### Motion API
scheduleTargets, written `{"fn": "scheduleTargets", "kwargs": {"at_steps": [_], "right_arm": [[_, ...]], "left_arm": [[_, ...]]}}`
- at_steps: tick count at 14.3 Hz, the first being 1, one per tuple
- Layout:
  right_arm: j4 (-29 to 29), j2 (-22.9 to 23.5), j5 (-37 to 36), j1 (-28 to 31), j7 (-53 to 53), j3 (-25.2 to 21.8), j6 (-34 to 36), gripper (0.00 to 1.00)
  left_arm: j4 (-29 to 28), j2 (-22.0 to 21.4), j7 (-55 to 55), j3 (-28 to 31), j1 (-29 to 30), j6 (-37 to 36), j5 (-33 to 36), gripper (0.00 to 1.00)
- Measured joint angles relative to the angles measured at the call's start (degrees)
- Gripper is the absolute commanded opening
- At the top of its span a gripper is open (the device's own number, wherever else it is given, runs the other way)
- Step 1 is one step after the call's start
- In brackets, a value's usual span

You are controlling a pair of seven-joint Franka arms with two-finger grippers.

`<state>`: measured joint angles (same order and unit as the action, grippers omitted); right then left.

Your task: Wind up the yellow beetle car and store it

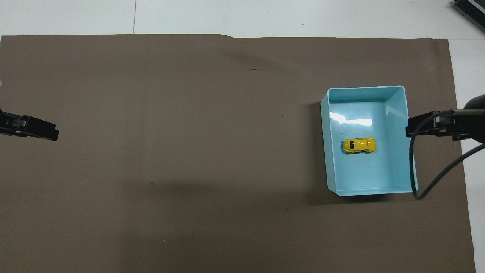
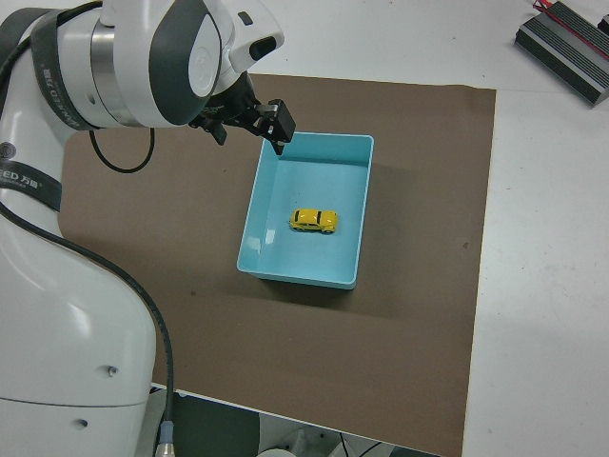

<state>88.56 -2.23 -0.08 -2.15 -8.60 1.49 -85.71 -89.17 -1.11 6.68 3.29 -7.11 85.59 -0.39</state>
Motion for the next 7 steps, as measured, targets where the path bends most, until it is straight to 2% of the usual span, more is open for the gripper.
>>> {"fn": "scheduleTargets", "kwargs": {"at_steps": [7], "right_arm": [[0.00,-0.03,0.00,0.10,0.00,-0.34,0.46,1.00]], "left_arm": [[0.00,0.00,0.00,0.00,0.00,0.00,0.00,1.00]]}}
